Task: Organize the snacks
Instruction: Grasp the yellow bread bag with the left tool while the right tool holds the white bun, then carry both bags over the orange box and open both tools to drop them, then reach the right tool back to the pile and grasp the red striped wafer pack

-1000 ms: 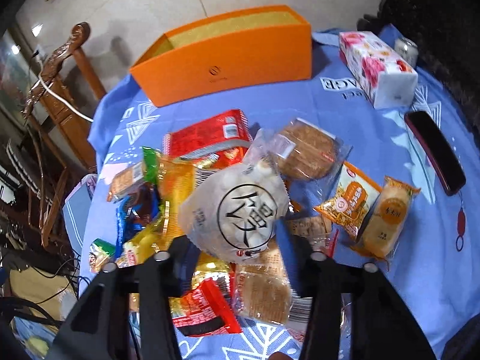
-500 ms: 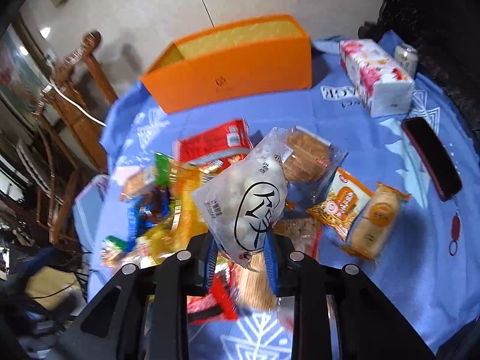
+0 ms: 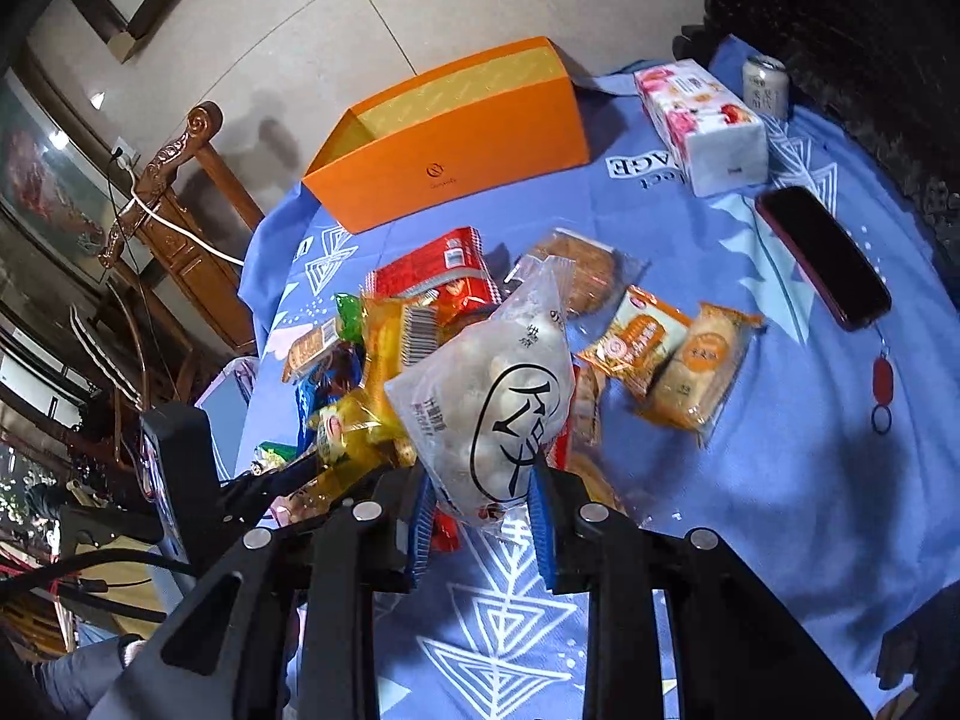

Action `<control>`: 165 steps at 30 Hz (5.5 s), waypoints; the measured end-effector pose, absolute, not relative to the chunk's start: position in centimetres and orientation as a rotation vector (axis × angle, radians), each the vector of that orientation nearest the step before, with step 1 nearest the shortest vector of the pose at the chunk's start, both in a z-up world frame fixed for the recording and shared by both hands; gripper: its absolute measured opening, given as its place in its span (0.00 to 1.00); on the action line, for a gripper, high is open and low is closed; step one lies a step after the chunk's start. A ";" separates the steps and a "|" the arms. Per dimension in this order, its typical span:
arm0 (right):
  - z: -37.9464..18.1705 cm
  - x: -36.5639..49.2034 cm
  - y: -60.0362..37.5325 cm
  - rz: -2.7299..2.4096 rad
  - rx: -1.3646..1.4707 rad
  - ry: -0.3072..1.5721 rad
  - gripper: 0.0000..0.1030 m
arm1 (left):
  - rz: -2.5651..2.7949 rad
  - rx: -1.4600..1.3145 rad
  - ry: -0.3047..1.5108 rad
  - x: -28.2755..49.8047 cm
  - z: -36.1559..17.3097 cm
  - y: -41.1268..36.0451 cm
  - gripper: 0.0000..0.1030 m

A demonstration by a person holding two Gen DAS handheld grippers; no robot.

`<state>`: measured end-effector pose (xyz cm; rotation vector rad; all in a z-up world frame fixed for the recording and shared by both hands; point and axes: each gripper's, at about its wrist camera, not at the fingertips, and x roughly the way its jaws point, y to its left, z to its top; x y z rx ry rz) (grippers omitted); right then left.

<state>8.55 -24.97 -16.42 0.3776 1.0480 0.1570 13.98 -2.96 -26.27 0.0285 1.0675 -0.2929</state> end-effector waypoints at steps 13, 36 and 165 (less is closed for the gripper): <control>-15.3 8.3 -25.7 0.198 0.376 1.036 0.27 | -0.296 -0.108 1.104 14.4 -25.6 -1.3 0.40; -14.1 9.2 -25.2 0.210 0.353 1.038 0.27 | -0.292 -0.093 1.091 13.8 -25.0 0.7 0.36; -22.6 13.1 -18.8 0.368 0.316 1.292 0.20 | -0.319 -0.016 0.968 17.2 -14.3 2.5 0.93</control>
